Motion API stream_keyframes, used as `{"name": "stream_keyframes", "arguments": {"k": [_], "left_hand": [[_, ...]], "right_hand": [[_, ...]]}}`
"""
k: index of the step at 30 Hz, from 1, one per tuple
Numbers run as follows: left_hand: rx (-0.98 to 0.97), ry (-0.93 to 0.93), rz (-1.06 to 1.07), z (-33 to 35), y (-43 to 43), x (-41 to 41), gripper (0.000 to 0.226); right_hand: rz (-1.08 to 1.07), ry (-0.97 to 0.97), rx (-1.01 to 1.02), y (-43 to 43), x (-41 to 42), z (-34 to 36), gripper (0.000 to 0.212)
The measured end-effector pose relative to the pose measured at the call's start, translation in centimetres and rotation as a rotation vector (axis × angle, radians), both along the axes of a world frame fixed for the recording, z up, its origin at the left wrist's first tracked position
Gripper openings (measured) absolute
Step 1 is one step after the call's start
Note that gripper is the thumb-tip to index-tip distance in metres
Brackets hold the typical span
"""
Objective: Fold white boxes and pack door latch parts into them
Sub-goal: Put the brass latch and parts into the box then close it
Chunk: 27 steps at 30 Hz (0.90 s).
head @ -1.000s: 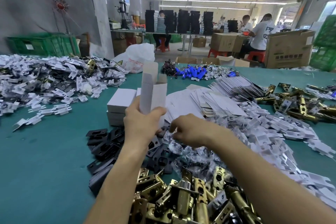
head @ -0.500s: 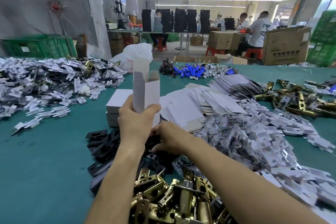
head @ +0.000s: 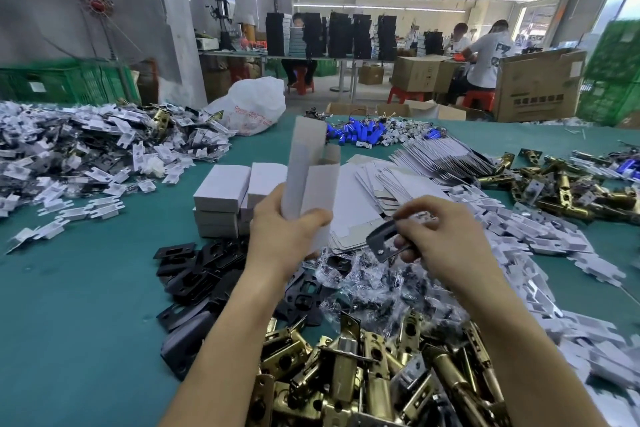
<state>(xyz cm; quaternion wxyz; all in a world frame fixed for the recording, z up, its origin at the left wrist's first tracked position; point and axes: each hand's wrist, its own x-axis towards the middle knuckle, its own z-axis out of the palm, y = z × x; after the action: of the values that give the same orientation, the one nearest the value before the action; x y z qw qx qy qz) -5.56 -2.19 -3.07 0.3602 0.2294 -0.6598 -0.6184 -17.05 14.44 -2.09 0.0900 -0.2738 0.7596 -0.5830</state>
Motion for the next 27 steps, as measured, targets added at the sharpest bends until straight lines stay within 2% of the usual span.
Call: {"name": "stream_keyframes", "arguments": {"k": [3, 6, 8, 14, 16, 19, 21, 24, 27], "left_hand": [[0.024, -0.058, -0.102, -0.7, 0.7, -0.3, 0.028], [0.065, -0.095, -0.151, -1.2, 0.9, -0.4, 0.029], [0.089, -0.107, -0.166, -1.6, 0.8, -0.4, 0.028], [0.128, -0.169, -0.268, -2.1, 1.1, -0.4, 0.029], [0.124, -0.207, -0.329, -2.1, 1.2, -0.3, 0.033], [0.098, -0.229, -0.472, -2.1, 1.4, -0.2, 0.033], [0.04, -0.224, -0.566, -2.1, 1.5, -0.1, 0.042], [-0.006, -0.185, -0.647, -2.0, 1.7, 0.2, 0.05], [-0.036, -0.13, -0.666, -1.9, 1.8, 0.3, 0.052]], "right_hand": [[0.046, -0.144, -0.156, 1.1, 0.2, 0.5, 0.012], [0.135, -0.167, -0.174, 1.4, 0.2, 1.0, 0.027], [0.109, -0.092, -0.132, 1.4, 0.1, 1.1, 0.03], [0.001, 0.208, -0.058, 2.2, -0.4, 1.1, 0.007], [-0.012, 0.264, -0.07, 2.6, -0.4, 1.5, 0.024], [0.013, 0.27, -0.187, 2.8, -0.4, 2.2, 0.016], [0.036, 0.322, -0.205, 3.0, -0.3, 2.7, 0.009], [0.055, 0.44, -0.212, 3.0, 0.0, 3.0, 0.021], [0.082, 0.574, -0.224, 2.8, 0.5, 3.2, 0.021]]}}
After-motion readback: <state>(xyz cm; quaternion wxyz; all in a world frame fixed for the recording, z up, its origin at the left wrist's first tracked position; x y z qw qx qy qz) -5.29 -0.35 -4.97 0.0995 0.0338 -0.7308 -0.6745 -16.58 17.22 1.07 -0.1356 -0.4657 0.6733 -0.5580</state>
